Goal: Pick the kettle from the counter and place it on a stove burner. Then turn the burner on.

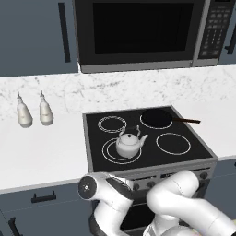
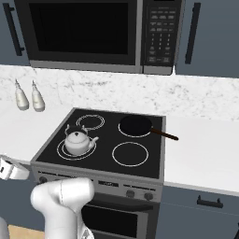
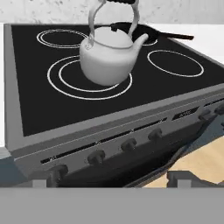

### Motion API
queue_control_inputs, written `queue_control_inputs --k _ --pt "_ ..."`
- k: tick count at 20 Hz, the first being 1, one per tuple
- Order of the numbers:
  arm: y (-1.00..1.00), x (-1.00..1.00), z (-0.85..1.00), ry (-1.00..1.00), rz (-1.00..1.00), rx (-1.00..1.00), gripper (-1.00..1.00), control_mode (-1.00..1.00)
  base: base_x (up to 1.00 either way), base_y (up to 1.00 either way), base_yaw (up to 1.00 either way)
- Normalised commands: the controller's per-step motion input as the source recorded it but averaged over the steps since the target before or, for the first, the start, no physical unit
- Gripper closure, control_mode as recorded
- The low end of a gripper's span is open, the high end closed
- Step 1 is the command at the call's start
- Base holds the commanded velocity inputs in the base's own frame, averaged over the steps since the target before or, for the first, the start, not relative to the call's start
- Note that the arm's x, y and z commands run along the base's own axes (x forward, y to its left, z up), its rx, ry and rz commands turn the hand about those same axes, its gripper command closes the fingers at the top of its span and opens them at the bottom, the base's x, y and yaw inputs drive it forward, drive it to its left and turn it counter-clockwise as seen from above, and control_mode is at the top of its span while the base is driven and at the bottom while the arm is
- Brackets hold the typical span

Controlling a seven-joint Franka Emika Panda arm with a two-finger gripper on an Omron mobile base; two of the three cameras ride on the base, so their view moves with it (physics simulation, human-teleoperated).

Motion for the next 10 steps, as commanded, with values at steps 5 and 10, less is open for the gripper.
queue_control_inputs --k 5,10 --pt "0.52 -0.44 -0.59 -0.38 0.09 -0.16 -1.0 -1.0 0.0 0.0 0.0" --pt "0.4 -0.18 -0.61 -0.32 0.08 -0.11 -1.0 -1.0 0.0 0.0 0.0"
